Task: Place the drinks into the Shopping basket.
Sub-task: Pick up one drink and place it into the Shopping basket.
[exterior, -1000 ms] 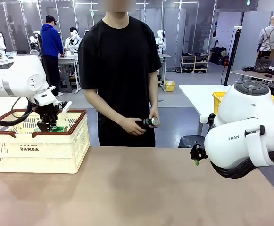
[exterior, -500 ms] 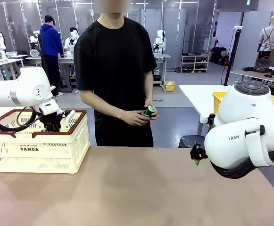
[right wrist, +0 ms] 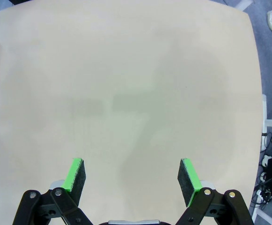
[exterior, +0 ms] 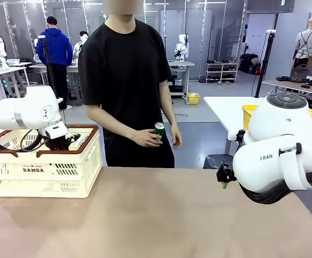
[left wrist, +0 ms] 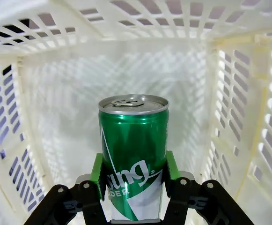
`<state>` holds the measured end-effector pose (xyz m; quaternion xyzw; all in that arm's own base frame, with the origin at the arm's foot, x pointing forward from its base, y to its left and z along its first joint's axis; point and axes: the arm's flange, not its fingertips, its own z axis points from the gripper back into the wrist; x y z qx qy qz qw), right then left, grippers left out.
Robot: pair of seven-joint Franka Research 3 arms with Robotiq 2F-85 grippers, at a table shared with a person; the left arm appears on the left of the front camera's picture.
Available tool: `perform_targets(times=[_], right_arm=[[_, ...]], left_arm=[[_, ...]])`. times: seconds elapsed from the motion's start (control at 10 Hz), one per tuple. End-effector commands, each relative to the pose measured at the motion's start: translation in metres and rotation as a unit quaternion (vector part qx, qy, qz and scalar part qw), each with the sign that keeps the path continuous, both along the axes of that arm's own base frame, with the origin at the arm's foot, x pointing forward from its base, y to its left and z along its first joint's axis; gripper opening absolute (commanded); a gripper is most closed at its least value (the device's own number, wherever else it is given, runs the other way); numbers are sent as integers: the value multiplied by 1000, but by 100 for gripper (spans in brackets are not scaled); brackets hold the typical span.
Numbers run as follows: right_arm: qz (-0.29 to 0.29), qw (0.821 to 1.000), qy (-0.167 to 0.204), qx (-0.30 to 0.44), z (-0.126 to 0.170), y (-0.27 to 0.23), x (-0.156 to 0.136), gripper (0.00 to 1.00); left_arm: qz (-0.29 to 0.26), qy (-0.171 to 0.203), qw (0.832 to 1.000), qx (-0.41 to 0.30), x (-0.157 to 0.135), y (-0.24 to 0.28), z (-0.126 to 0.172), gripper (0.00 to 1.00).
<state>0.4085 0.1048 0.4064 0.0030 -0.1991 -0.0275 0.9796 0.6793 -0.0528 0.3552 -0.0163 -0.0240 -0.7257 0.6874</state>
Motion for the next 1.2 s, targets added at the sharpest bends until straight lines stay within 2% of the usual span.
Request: perform_targets(times=[0.0, 0.4, 0.5, 0.6, 0.7, 0.9, 1.1], right_arm=[[0, 1000, -1, 1, -1, 0, 1, 100], [0, 1000, -1, 1, -1, 0, 1, 100], [0, 1000, -1, 1, -1, 0, 1, 100], [0, 1000, -1, 1, -1, 0, 1, 100], [0, 1000, -1, 1, -1, 0, 1, 100], [0, 1000, -1, 1, -1, 0, 1, 100], [0, 1000, -1, 1, -1, 0, 1, 100]], left_arm=[[-8, 14, 1000, -17, 11, 5, -2, 58], [-8, 29, 999, -25, 13, 4, -17, 58], [2, 36, 999, -23, 11, 6, -16, 75], [-2, 44, 999, -27, 9, 7, -17, 78], [4, 49, 999, -22, 8, 7, -18, 95], [10, 48, 999, -23, 9, 6, -20, 100], [20, 33, 999, -31, 7, 6, -13, 100]])
